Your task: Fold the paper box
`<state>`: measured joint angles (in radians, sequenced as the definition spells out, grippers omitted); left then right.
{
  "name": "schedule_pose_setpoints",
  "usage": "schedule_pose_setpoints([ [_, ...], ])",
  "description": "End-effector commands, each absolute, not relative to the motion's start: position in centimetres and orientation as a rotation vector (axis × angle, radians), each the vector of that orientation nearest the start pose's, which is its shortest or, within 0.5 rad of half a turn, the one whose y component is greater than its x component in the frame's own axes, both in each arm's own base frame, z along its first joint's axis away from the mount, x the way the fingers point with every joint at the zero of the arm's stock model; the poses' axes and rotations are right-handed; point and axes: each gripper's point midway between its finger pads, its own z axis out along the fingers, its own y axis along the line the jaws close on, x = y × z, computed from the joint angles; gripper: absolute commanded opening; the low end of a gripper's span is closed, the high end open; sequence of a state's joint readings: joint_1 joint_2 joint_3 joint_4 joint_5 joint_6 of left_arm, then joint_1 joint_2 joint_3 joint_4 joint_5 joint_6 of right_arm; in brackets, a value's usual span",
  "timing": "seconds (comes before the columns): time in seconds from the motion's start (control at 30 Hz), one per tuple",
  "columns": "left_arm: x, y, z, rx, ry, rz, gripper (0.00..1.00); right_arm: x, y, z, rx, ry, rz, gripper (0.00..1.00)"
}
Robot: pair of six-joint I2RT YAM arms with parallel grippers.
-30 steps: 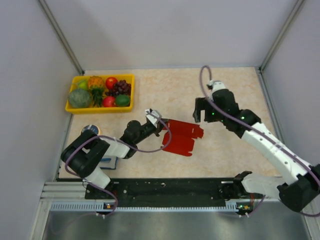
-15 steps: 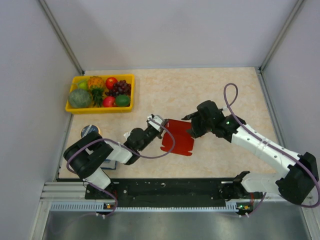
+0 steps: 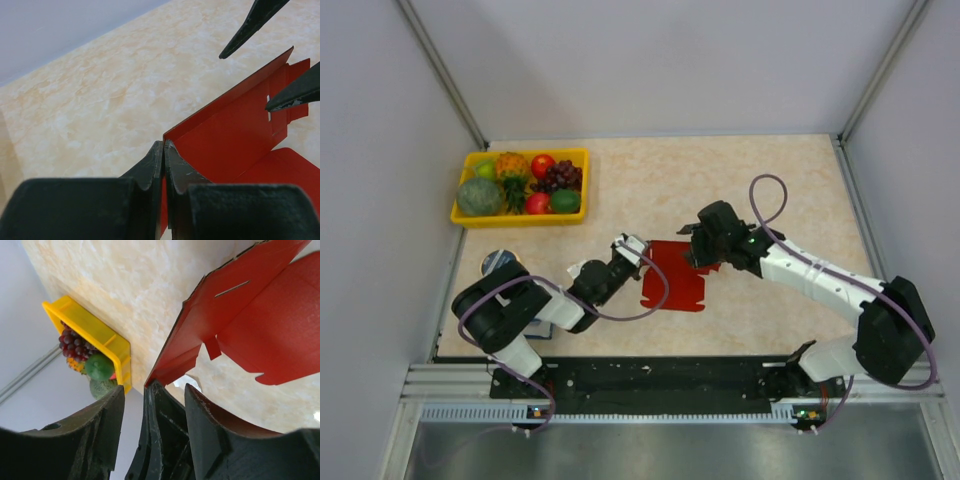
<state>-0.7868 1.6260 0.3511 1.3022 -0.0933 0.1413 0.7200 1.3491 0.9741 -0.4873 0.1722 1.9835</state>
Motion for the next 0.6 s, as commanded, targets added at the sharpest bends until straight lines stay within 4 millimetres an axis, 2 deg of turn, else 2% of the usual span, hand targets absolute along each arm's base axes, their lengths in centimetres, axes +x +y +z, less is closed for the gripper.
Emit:
schedule_pose_setpoints([
  [0.0,30.5,-27.4,17.5,0.542,1.230,-0.459,0.07,30.5,27.0,16.3,1.910,1.927,1.020,0.51],
  [0.37,29.8,-27.5,18.2,0.565,1.184,-0.432,0.06,31.3,26.4,13.9,1.969,1.926,0.939,0.44],
  [0.57,29.5,-27.3,18.4,0.574,1.165,-0.413,0.07,31.4,26.0,13.3,1.975,1.923,0.914,0.41],
])
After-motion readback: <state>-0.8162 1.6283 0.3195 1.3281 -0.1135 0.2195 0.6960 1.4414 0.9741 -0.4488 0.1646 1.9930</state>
